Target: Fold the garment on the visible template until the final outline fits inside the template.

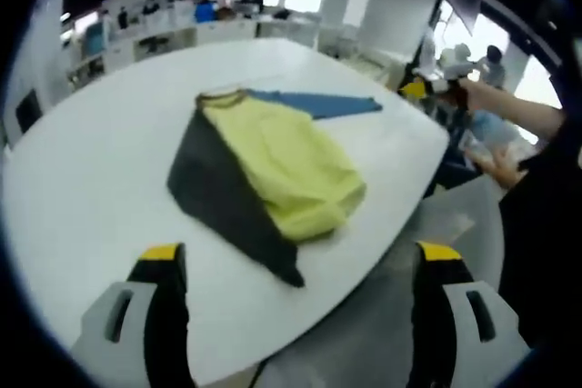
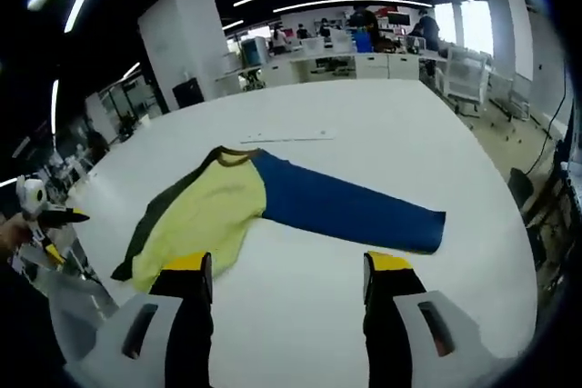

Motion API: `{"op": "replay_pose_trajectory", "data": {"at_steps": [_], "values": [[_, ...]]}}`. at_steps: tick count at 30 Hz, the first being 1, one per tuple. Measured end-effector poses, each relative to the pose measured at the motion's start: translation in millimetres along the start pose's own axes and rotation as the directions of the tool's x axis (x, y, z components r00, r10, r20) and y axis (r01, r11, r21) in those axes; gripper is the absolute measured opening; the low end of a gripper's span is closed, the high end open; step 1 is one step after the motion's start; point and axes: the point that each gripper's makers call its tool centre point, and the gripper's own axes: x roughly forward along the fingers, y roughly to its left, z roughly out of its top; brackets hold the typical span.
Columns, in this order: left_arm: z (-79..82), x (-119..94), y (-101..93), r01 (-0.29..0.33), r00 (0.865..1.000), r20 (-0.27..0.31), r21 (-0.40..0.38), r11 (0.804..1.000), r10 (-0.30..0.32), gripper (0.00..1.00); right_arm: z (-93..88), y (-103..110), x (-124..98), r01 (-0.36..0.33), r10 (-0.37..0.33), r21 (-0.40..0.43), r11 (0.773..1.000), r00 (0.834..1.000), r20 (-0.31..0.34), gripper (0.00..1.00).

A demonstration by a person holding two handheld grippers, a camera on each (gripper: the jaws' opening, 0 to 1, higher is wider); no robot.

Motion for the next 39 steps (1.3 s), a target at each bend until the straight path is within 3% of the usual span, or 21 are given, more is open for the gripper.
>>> {"op": "replay_pose_trajectory", "data": {"at_steps": [11, 16, 31, 39], "values": [[-3.3, -5, -9.3, 0.005, 1.0, 0.009, 0.006, 1.0, -0.005, 0.99, -11.9, 15, -8, -0.043, 0.044, -0.004, 0.999, 0.999, 0.009, 0.75], [-7.3, -11, -9.9, 0.0, 1.0, 0.01, 0.005, 1.0, 0.0, 0.99, -20.1, 35, -13, -0.09, 0.09, -0.004, 0.996, 0.996, 0.015, 0.83], [-18.5, -30, -9.3, -0.012, 1.0, 0.011, 0.0, 1.0, 0.012, 0.99, -42.1, 90, -30, -0.158, 0.158, -0.025, 0.987, 0.987, -0.003, 0.88], [-28.9, -50, -1.4, -0.021, 1.0, 0.008, -0.013, 1.0, 0.021, 0.99, -57.2, 122, -38, -0.203, 0.201, -0.052, 0.978, 0.979, -0.037, 0.97]]}}
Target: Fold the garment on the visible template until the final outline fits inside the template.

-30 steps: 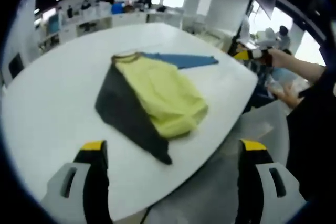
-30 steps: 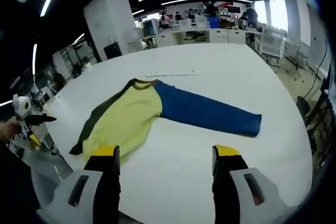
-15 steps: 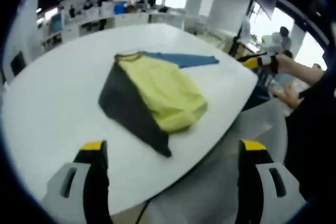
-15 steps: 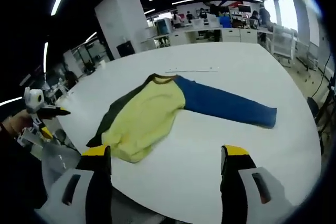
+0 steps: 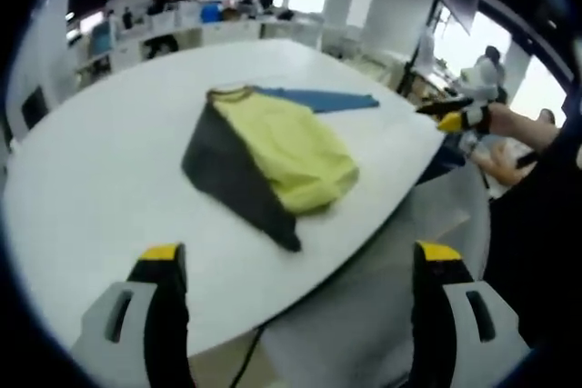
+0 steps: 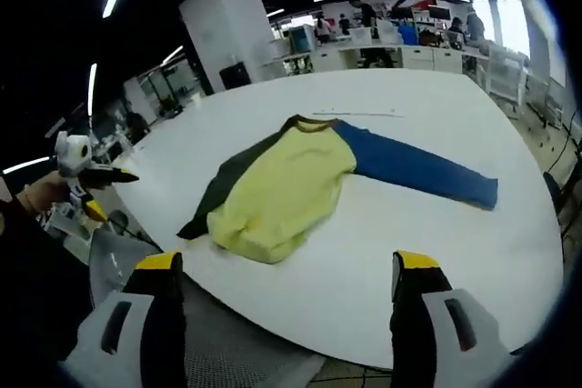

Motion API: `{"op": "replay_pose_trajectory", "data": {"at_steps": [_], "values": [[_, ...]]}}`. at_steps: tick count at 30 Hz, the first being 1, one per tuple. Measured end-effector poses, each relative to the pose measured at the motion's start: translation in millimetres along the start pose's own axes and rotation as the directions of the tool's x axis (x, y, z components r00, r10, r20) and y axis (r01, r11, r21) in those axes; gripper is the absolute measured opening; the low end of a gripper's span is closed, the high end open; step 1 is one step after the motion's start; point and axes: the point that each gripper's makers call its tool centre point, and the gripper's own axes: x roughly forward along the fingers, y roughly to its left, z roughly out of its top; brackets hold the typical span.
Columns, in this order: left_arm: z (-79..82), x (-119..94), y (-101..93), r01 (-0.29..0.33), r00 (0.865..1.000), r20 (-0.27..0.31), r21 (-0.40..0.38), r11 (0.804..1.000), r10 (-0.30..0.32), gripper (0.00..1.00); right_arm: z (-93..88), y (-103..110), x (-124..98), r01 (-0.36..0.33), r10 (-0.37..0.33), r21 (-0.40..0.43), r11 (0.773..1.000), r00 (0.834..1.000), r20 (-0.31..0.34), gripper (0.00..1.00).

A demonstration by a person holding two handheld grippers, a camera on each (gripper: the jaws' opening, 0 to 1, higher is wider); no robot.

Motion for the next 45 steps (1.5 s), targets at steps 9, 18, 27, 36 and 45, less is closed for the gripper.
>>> {"op": "replay_pose_trajectory", "data": {"at_steps": [9, 18, 27, 36, 45], "values": [[-9.4, -16, 8.4, 0.0, 1.0, 0.016, -0.032, 0.999, 0.001, 0.99, 0.5, 16, -3, -0.014, 0.014, 0.022, 1.0, 1.0, 0.023, 1.0], [-6.2, -20, 14.1, 0.0, 0.999, 0.033, -0.042, 0.999, 0.001, 0.99, 2.0, 18, -1, 0.005, -0.006, 0.041, 0.999, 1.0, 0.029, 1.0], [-8.3, -12, 12.8, 0.028, 0.999, 0.015, -0.023, 0.999, -0.028, 0.99, 3.8, 19, 0, 0.012, -0.014, 0.047, 0.999, 0.999, 0.033, 1.0], [-9.3, 13, 0.0, 0.092, 0.996, -0.015, -0.012, 0.996, -0.092, 0.99, -10.3, 13, -6, 0.039, -0.04, 0.073, 0.997, 0.999, 0.008, 1.0], [-26.4, 45, -0.8, 0.08, 0.995, -0.069, 0.007, 0.997, -0.079, 0.91, -18.3, 7, -11, 0.053, -0.051, 0.082, 0.995, 0.998, -0.022, 0.99]]}}
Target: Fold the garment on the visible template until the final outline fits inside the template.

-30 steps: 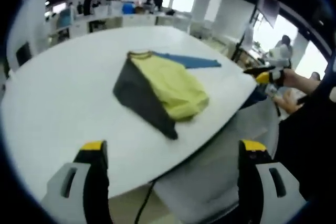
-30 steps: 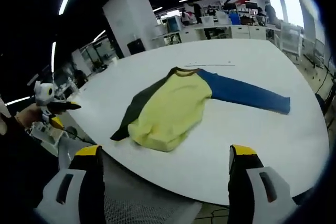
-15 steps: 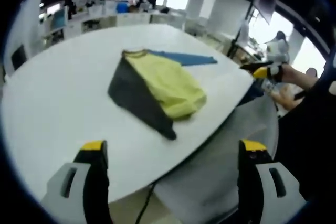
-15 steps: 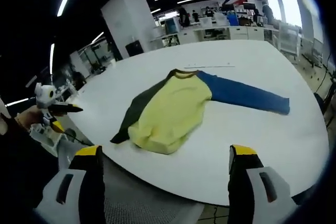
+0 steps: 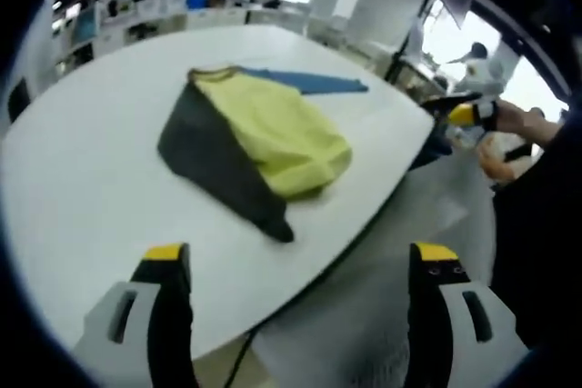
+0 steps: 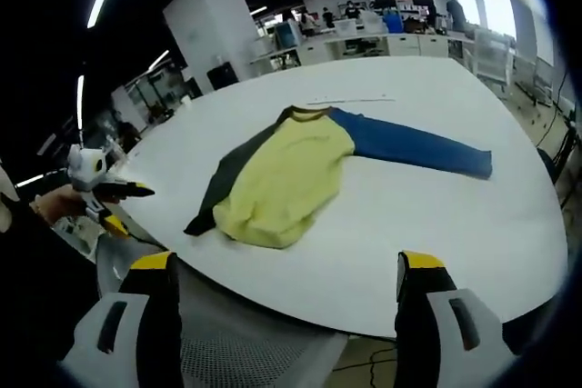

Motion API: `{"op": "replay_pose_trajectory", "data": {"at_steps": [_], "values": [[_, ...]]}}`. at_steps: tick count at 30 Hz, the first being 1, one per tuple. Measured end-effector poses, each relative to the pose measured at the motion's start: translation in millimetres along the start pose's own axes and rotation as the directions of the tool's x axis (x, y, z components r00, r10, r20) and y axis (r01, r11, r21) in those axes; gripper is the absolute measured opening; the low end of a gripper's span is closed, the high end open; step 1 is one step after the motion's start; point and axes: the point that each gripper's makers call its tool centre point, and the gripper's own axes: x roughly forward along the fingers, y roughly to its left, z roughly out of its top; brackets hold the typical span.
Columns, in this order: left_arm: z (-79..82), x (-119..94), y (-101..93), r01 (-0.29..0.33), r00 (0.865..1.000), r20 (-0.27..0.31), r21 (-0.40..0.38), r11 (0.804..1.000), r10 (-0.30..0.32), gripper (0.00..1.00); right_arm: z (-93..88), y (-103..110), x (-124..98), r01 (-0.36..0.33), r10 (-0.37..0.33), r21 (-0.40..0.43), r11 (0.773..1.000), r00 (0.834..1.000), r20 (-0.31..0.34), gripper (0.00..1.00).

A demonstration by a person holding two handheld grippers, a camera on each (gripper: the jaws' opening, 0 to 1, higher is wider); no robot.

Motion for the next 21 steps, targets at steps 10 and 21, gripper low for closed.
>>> {"op": "replay_pose_trajectory", "data": {"at_steps": [10, 21], "values": [[-9.8, 27, 7.4, -0.069, 0.998, -0.002, 0.032, 0.997, 0.069, 0.67, 1.5, -10, -5, 0.015, -0.015, 0.005, 1.0, 1.0, -0.001, 0.99], [-16.4, 47, 14.0, -0.128, 0.992, -0.012, 0.063, 0.99, 0.129, 0.43, -0.9, -11, -1, 0.003, -0.003, 0.005, 1.0, 1.0, -0.019, 0.99]]}}
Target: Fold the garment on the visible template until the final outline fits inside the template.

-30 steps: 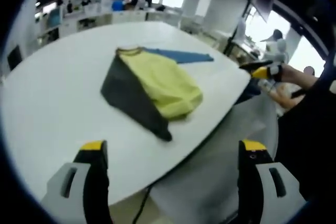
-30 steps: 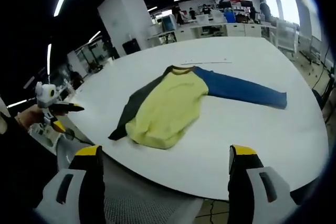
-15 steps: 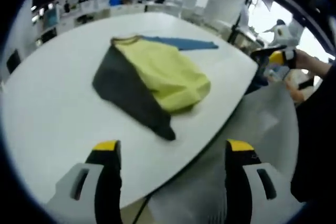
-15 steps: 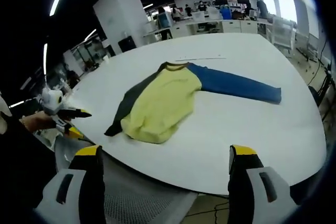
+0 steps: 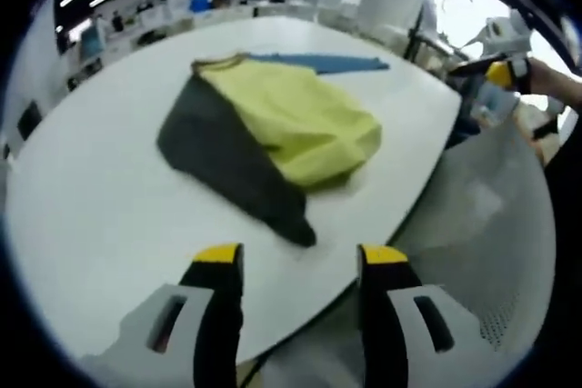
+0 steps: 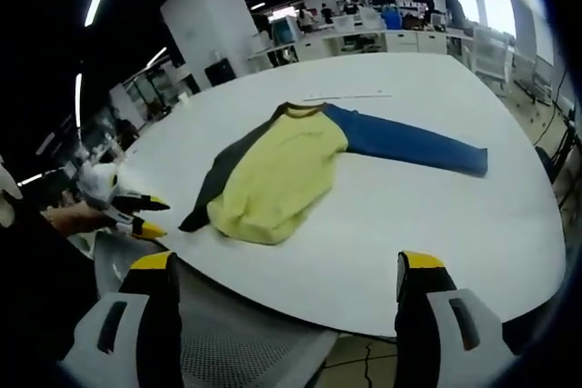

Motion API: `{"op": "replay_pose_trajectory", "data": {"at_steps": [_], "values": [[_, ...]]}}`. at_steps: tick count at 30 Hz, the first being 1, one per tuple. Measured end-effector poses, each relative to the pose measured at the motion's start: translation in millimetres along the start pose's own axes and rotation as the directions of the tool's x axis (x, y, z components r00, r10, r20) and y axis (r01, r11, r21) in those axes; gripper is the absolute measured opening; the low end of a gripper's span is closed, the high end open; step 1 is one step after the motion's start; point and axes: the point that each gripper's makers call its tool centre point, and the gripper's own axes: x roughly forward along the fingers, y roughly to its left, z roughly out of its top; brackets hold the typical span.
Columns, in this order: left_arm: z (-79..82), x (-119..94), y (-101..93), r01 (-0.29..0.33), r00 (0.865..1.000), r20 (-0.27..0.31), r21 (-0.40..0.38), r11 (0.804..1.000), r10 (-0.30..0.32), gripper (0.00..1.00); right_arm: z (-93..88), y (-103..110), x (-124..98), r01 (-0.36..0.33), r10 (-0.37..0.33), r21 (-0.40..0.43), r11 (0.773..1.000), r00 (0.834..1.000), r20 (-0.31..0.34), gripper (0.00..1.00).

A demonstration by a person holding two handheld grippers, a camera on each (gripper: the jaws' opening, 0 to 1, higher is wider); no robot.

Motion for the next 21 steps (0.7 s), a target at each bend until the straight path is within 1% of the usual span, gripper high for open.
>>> {"op": "replay_pose_trajectory", "data": {"at_steps": [11, 13, 21], "values": [[-6.5, 19, -1.7, -0.037, 0.999, -0.02, 0.024, 0.999, 0.037, 0.22, -0.7, -3, 4, -0.009, 0.009, -0.003, 1.0, 1.0, -0.013, 0.99], [-6.0, 21, -1.6, -0.04, 0.999, -0.017, 0.02, 0.999, 0.041, 0.21, -1.0, -3, 4, -0.011, 0.011, -0.004, 1.0, 1.0, -0.015, 0.99], [-6.7, 31, -3.2, -0.053, 0.998, -0.02, 0.04, 0.998, 0.054, 0.16, -3.8, -6, 4, -0.007, 0.007, 0.003, 1.0, 1.0, -0.021, 0.99]]}}
